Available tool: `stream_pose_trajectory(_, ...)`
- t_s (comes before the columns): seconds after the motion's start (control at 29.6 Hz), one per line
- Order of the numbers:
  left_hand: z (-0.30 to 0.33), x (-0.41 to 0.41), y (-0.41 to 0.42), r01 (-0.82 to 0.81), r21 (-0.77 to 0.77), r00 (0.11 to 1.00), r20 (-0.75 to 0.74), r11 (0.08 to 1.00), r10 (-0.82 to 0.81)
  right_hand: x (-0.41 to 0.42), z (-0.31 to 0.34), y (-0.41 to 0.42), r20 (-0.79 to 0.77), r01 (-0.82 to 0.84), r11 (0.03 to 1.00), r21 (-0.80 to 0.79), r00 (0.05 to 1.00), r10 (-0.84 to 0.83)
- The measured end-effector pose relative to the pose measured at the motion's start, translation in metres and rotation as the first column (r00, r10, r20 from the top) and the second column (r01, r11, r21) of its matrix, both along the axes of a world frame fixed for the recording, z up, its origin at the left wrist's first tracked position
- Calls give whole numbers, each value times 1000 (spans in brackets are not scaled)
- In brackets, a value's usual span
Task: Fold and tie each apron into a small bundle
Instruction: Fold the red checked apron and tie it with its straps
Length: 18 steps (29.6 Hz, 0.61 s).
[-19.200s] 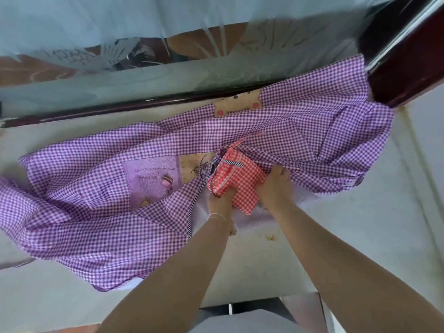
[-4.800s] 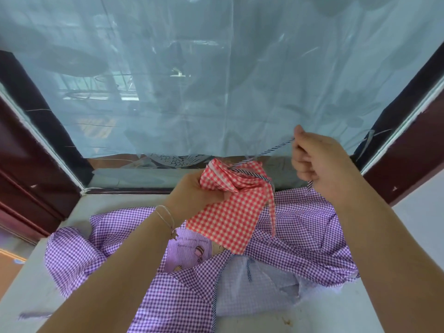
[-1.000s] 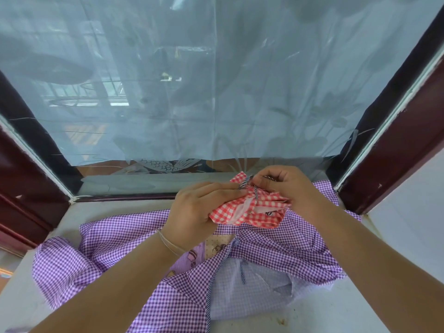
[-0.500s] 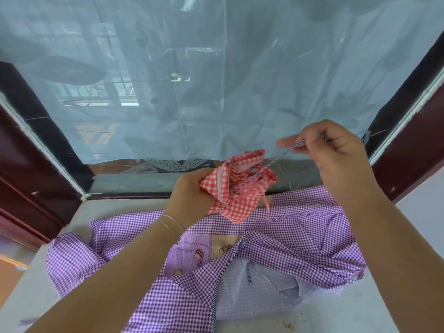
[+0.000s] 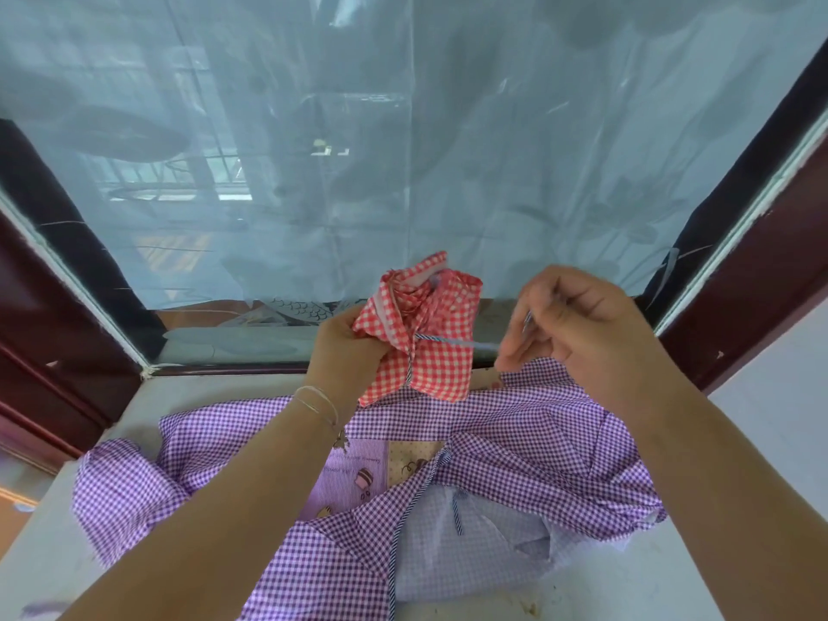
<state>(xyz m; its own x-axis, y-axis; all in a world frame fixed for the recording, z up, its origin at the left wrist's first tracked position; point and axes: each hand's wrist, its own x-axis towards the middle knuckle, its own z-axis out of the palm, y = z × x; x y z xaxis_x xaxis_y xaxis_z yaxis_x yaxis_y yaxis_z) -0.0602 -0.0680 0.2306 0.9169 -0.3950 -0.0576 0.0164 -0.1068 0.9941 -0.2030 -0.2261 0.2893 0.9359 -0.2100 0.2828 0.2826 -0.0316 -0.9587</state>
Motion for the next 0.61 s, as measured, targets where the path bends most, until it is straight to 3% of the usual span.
stream_pose_trajectory(0.1,7,3,1,-150,-238,973,-209,960,100,-5,-21,10,-213,-124,987,-106,972,100)
stream_pose_trajectory(0.14,9,4,-1,-181,-286,954,-282,941,98,-7,-34,12,-245,-104,994,-33,965,93)
stream_pose_trajectory(0.2,11,4,-6,-198,-230,927,-361,953,106,-7,-60,13,-267,-68,956,284,952,147)
stream_pose_trajectory(0.27,15,-5,-8,-165,-238,918,-392,957,61,-4,-84,14,-255,-24,774,633,937,238)
stream_pose_trajectory(0.34,21,-21,-8,-71,-328,903,-423,942,-79,1,-99,16,-275,87,614,784,936,218)
stream_pose_trajectory(0.37,24,-25,-4,3,-393,895,-408,919,-178,4,-100,16,-296,130,590,797,935,193)
stream_pose_trajectory(0.47,30,-31,8,233,-515,865,-278,825,-418,11,-79,9,-429,243,745,621,901,64)
stream_pose_trajectory(0.54,32,-26,11,314,-452,868,-221,835,-446,16,-72,-4,-428,245,831,499,904,-10)
stream_pose_trajectory(0.61,31,-24,14,339,-361,898,-151,869,-413,17,-65,-12,-362,213,851,479,932,-29)
